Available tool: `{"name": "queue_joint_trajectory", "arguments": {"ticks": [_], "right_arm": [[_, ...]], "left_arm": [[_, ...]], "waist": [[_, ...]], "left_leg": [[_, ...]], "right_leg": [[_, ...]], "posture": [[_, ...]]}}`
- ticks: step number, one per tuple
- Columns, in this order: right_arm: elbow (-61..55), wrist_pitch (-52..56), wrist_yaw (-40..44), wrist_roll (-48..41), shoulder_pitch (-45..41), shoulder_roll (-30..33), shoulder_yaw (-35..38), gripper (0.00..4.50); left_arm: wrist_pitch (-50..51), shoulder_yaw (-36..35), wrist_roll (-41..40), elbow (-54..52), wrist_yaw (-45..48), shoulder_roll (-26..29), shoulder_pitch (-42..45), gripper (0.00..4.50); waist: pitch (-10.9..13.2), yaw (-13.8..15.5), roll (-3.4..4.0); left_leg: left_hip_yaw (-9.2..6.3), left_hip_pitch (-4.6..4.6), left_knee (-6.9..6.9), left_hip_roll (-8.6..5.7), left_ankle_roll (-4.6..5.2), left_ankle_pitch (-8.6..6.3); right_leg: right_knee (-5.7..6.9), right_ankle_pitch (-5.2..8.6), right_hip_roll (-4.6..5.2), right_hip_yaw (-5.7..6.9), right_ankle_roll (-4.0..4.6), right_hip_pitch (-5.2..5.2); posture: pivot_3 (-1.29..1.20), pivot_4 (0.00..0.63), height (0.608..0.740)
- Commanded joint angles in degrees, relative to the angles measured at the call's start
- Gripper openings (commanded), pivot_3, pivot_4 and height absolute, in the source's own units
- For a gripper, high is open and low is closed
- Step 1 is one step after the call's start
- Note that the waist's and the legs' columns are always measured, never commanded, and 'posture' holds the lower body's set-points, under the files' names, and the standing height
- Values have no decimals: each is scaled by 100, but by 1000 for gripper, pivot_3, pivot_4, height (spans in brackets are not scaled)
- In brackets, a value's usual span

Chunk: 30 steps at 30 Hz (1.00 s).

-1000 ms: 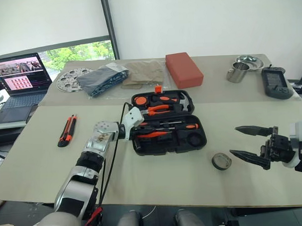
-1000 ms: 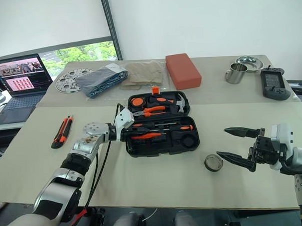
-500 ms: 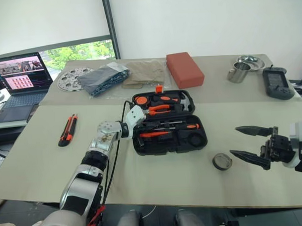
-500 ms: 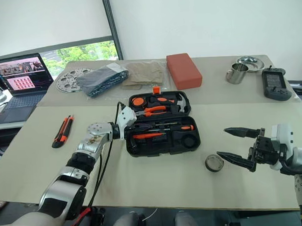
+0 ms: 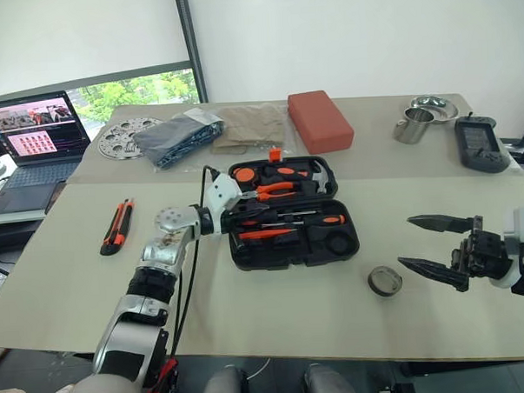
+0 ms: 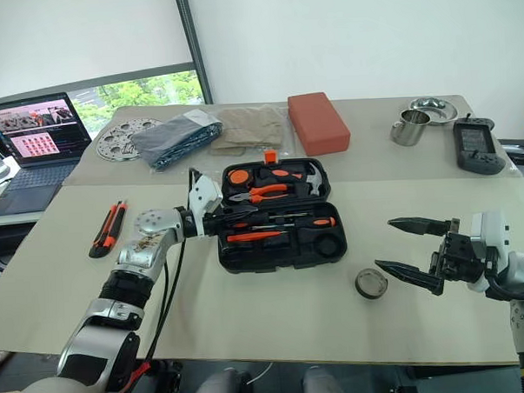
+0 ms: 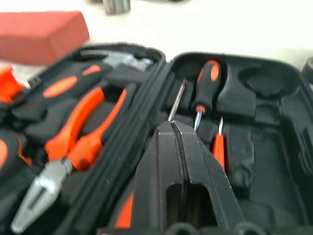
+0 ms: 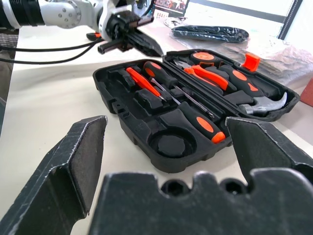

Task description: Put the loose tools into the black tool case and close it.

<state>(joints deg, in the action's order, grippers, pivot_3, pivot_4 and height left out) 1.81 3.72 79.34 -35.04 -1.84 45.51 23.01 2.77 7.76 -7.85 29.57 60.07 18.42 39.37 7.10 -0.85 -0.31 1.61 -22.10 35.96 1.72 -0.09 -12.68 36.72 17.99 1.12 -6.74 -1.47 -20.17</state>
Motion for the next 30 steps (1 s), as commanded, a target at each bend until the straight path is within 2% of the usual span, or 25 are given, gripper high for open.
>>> {"name": "queue_joint_trajectory", "arguments": {"ticks": [1, 6, 11, 30], "right_arm": [[-192, 41, -18, -116, -66, 94, 79, 4500], [-288, 80, -50, -133, 4, 104, 121, 4500], [-372, 122, -88, -149, 71, 122, 177, 4500], [-473, 205, -122, -152, 89, 126, 208, 4500]], "left_arm": [[-44, 196, 181, -68, 68, 82, -69, 13], [-150, 352, 267, -10, 191, 108, -144, 13], [-98, 189, -42, -75, 283, -42, -82, 13], [-726, 687, 608, 547, 411, -20, 102, 13]], "waist": [[0, 0, 0], [0, -12, 0], [0, -2, 0], [0, -3, 0]], "left_leg": [[0, 0, 0, 0, 0, 0], [0, 1, -2, 1, 0, 0], [0, 0, 0, 1, 0, 0], [2, 1, -1, -1, 0, 0]], "right_leg": [[-1, 0, 0, 0, 0, 0], [0, 0, -1, 0, 1, 0], [0, 0, 0, 0, 0, 0], [-1, 0, 0, -1, 0, 1]], "posture": [[0, 150, 740], [0, 150, 740], [0, 150, 740], [0, 150, 740]]}}
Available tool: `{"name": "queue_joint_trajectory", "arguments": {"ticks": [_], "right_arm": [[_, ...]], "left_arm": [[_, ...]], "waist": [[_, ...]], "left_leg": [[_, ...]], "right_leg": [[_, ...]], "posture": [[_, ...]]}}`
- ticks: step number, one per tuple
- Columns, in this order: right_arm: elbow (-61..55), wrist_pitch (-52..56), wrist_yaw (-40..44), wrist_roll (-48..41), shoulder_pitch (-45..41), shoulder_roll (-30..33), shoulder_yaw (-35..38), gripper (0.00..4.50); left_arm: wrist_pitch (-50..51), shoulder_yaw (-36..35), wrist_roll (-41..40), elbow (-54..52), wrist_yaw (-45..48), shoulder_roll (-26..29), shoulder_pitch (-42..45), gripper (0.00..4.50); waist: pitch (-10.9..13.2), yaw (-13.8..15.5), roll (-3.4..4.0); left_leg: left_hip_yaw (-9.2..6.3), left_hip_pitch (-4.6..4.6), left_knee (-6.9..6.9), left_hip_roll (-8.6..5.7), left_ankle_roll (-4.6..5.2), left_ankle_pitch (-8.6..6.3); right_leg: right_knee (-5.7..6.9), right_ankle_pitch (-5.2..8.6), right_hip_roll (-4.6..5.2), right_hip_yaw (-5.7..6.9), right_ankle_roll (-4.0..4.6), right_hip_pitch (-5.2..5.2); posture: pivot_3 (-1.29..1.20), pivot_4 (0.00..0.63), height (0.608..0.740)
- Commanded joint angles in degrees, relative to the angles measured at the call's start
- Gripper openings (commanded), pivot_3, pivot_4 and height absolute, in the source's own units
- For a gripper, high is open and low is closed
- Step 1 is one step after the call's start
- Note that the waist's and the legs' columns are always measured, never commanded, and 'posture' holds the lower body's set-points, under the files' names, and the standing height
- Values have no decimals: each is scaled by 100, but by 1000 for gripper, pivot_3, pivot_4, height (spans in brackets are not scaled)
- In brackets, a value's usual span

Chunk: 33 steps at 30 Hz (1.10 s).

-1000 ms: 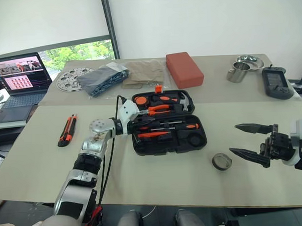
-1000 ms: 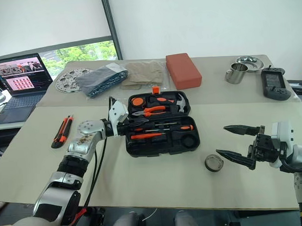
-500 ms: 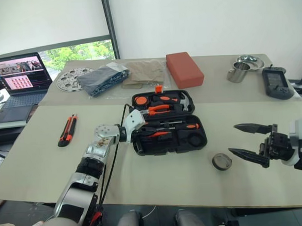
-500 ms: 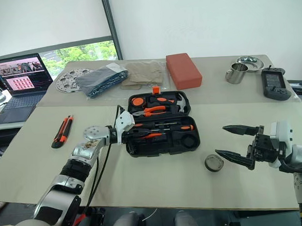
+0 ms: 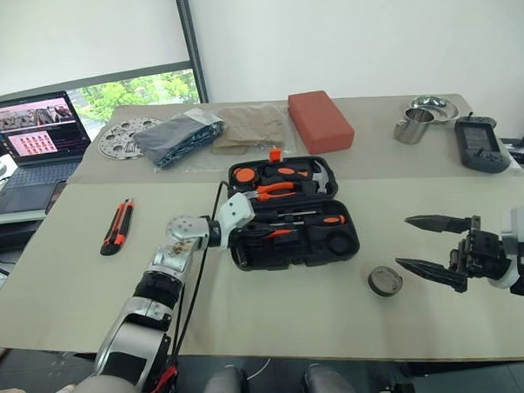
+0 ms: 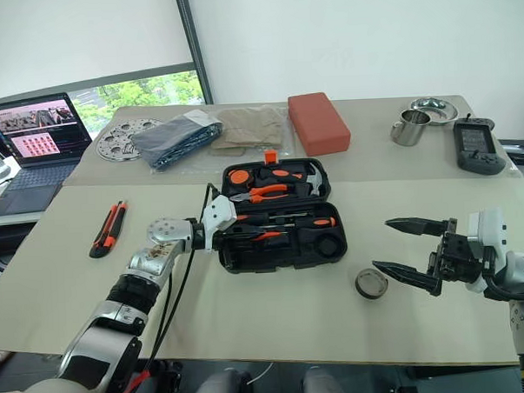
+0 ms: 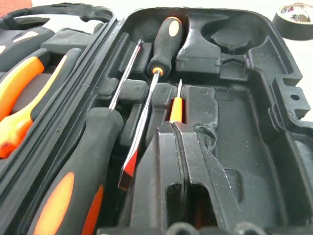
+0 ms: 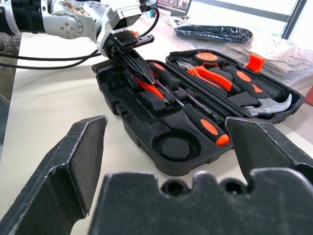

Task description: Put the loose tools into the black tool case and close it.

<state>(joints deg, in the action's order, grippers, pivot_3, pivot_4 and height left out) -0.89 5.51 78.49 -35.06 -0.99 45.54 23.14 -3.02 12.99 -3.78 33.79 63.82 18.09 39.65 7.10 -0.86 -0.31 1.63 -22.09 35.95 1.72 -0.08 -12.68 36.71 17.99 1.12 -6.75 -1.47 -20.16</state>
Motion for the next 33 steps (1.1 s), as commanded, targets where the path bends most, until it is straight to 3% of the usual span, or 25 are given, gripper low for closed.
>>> {"name": "queue_joint_trajectory", "arguments": {"ticks": [1, 25, 33], "right_arm": [[-205, 28, -38, -147, 5, 124, 195, 4500], [-211, -5, -99, -143, 18, 91, 186, 4500], [-188, 13, -84, -154, -54, 83, 133, 4500]], "left_arm": [[-185, 205, 255, 173, 28, 5, 94, 13], [-509, 703, 925, 979, -277, -43, 260, 13], [-142, 51, 213, 155, -352, -12, 170, 13]], "waist": [[0, -1, 0], [-7, -37, 4], [-7, -51, 4]], "left_leg": [[0, 0, 0, 0, 0, 0], [2, 12, 2, -1, 0, 0], [0, 11, 2, 0, 0, 0]], "right_leg": [[0, 0, 0, 0, 0, 0], [9, 16, -3, -11, -27, 21], [9, 15, -3, -12, -27, 18]], "posture": [[0, 150, 740], [0, 150, 740], [0, 150, 740]]}}
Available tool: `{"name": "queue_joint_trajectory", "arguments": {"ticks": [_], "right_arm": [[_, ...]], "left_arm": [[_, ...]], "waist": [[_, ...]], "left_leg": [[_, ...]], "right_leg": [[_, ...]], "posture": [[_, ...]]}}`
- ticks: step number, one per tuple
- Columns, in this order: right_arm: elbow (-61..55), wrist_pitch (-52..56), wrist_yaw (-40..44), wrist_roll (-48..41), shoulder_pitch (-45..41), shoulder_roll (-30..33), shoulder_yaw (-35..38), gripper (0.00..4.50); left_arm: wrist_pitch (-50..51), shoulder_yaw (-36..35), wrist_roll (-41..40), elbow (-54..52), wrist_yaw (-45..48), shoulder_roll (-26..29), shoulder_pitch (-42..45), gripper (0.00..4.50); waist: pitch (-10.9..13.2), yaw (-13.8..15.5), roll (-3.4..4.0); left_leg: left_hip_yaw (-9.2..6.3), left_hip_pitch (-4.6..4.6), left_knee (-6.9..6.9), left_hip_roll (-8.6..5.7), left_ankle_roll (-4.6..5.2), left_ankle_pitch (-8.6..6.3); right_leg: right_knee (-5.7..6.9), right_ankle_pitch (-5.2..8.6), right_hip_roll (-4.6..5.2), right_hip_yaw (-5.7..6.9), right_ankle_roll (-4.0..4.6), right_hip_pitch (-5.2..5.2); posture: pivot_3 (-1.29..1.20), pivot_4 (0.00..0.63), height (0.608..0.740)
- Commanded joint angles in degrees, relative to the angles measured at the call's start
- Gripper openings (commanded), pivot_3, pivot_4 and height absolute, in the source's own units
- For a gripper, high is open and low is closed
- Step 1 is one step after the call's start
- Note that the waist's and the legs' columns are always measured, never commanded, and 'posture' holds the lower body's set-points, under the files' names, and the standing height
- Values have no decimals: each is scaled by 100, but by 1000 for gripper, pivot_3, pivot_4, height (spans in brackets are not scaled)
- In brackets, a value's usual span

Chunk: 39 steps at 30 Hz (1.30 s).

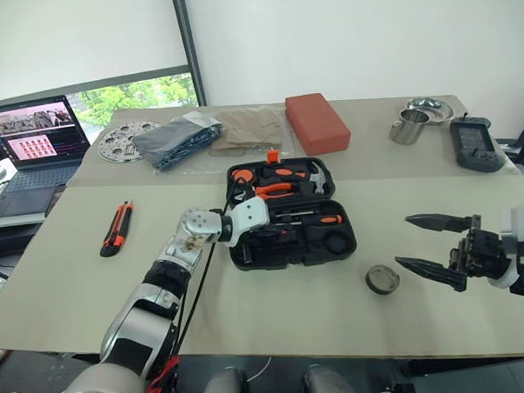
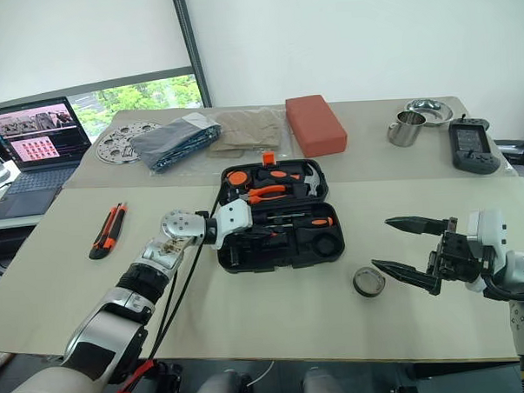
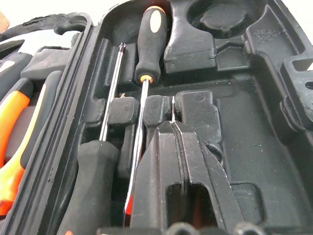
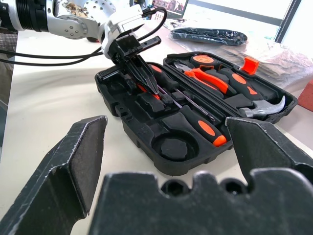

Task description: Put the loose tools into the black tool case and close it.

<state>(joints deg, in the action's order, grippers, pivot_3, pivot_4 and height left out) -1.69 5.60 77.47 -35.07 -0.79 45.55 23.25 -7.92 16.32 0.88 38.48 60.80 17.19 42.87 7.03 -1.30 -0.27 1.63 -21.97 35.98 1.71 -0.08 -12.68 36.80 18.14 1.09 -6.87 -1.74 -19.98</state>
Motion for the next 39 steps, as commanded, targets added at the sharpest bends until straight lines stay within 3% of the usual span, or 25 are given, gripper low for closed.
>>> {"name": "queue_joint_trajectory", "arguments": {"ticks": [1, 13, 22, 27, 33, 36, 39], "right_arm": [[-100, 4, 22, -153, -84, 80, 113, 4500], [173, -27, 171, -100, -481, -15, -200, 4500], [36, 111, 193, -294, -631, -140, -308, 4500], [49, 140, 218, -363, -739, -194, -421, 4500], [227, 113, 350, -329, -890, -196, -490, 4500], [304, 111, 414, -322, -956, -171, -506, 4500], [384, 105, 494, -316, -1011, -137, -521, 4500]], "left_arm": [[477, -406, -388, -559, -66, 111, -201, 13], [2090, -1835, -1876, -3383, -593, 632, -812, 13], [2857, -3400, -2288, -4042, -2213, 966, -2006, 13], [3062, -3835, -1990, -4119, -3090, 1016, -2836, 13], [3143, -4167, -1817, -3926, -4164, 869, -3025, 13], [3240, -4404, -1837, -3824, -4603, 840, -3023, 710], [3330, -4561, -1885, -3554, -4702, 1013, -3016, 1869]], "waist": [[1, -12, -1], [4, 28, -3], [6, -36, -5], [5, -11, -6], [5, 47, -11], [5, 45, -11], [5, 35, -10]], "left_leg": [[-1, 0, 0, 1, 0, 0], [-19, -9, -3, 7, 0, 0], [-30, -1, -8, 22, 0, 0], [-33, 0, -8, 20, -1, -1], [-34, 2, -9, 20, -1, -1], [-33, 2, -13, 20, -2, -1], [-34, 2, -19, 21, -2, -1]], "right_leg": [[1, 0, 0, 0, 0, -4], [-7, -14, 2, 1, 24, -18], [-3, -14, 6, 3, 24, -18], [-5, -14, 21, 9, 24, -15], [-6, -15, 24, 17, 25, -13], [-7, -15, 25, 17, 25, -15], [-7, -15, 24, 18, 26, -18]], "posture": [[0, 150, 740], [0, 150, 740], [0, 150, 740], [0, 150, 740], [0, 150, 740], [0, 150, 740], [0, 150, 740]]}}
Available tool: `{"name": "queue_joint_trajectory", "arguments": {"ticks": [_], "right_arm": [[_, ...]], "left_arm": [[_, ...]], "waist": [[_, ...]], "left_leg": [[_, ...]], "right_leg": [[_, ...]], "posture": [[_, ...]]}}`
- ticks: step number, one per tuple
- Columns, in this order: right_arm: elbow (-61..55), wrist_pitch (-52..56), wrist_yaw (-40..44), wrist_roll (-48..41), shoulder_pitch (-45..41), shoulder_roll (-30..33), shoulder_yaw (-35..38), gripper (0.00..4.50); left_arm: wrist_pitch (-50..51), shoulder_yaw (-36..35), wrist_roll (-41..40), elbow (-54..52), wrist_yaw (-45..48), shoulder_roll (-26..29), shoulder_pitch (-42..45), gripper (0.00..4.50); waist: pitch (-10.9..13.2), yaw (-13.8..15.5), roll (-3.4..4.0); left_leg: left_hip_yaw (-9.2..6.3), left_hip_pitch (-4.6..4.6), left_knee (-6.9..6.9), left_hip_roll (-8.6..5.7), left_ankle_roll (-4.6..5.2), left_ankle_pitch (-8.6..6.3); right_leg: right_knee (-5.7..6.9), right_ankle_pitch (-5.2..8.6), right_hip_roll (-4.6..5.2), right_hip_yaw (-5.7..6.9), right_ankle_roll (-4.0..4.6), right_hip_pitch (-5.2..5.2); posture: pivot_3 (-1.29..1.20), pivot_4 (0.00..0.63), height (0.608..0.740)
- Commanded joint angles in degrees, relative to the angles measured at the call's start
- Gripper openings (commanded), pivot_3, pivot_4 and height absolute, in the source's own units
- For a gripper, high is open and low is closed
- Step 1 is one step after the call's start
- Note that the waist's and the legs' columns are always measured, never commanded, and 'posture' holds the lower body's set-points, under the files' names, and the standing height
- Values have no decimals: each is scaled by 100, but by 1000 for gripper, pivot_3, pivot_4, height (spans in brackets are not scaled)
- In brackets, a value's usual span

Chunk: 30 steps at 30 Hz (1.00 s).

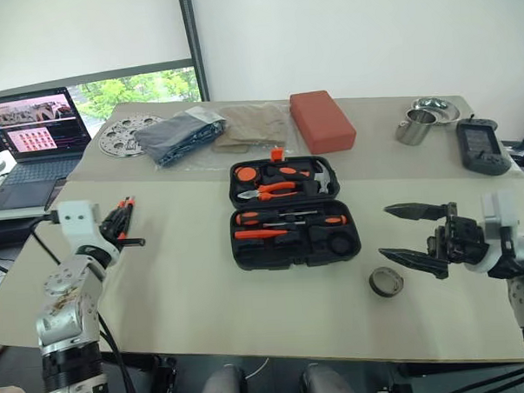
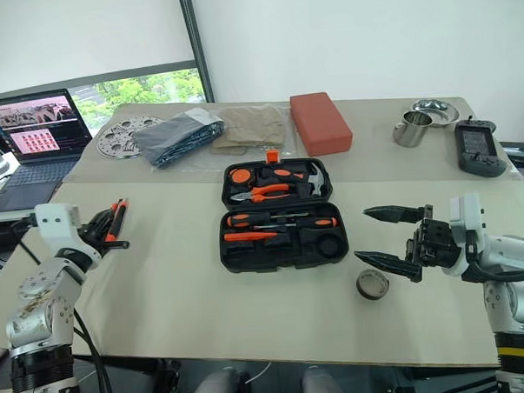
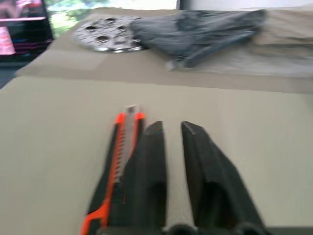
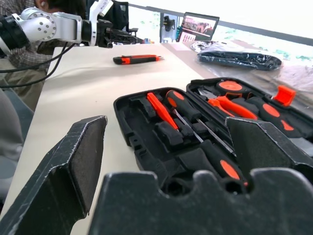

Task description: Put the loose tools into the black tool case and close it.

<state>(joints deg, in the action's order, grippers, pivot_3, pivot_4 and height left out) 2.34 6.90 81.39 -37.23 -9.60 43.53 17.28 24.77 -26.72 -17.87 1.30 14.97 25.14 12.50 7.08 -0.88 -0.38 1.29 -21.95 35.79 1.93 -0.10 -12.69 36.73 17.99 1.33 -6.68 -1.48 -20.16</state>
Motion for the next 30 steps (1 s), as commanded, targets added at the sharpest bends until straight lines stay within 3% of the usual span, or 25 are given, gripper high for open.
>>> {"name": "queue_joint_trajectory", "arguments": {"ticks": [1, 6, 8, 15, 24, 27, 30], "right_arm": [[-4, -28, 117, -96, -140, 67, 75, 4500], [47, -52, 173, -71, -143, 50, 68, 4500], [54, -56, 182, -70, -139, 54, 73, 4500], [40, -49, 219, -108, -85, 84, 145, 4500], [-95, -36, 229, -293, -12, -30, 245, 4500], [-76, -51, 254, -332, 5, -50, 272, 4500], [-46, -62, 265, -353, 8, -52, 284, 4500]], "left_arm": [[87, -274, -28, 229, -112, 267, 23, 2119], [183, 80, 146, 1020, 230, 712, 185, 4042], [150, 201, 194, 1311, 318, 836, 337, 4480], [106, 732, 295, 2300, 1048, 1106, 752, 4480], [-180, 1042, 619, 3009, 1144, 1290, 1006, 4480], [-275, 1073, 647, 3024, 1184, 1318, 953, 3758], [-303, 1072, 628, 3012, 1199, 1326, 912, 2674]], "waist": [[-1, -17, 1], [0, -19, 0], [0, -14, 1], [-1, -6, 1], [-7, -9, 10], [-7, -17, 11], [-7, -42, 11]], "left_leg": [[1, 2, 0, 0, 0, 0], [2, 8, -3, 0, 0, 0], [3, 7, -3, -1, 0, 0], [3, 3, -6, -3, -1, 0], [6, 10, -8, -2, -1, 0], [7, 12, -8, -1, -1, 0], [8, 13, -8, 1, -1, 0]], "right_leg": [[1, 0, 0, 0, 0, 0], [1, 0, -2, 1, 1, 0], [1, 0, 0, 2, 1, 0], [-2, 0, 3, 8, 1, -3], [3, 0, 3, 8, 1, -2], [4, 0, 2, 8, 1, -2], [6, 0, 1, 7, 1, -2]], "posture": [[0, 150, 740], [0, 150, 740], [0, 150, 740], [0, 150, 740], [0, 150, 740], [0, 150, 740], [0, 150, 740]]}}
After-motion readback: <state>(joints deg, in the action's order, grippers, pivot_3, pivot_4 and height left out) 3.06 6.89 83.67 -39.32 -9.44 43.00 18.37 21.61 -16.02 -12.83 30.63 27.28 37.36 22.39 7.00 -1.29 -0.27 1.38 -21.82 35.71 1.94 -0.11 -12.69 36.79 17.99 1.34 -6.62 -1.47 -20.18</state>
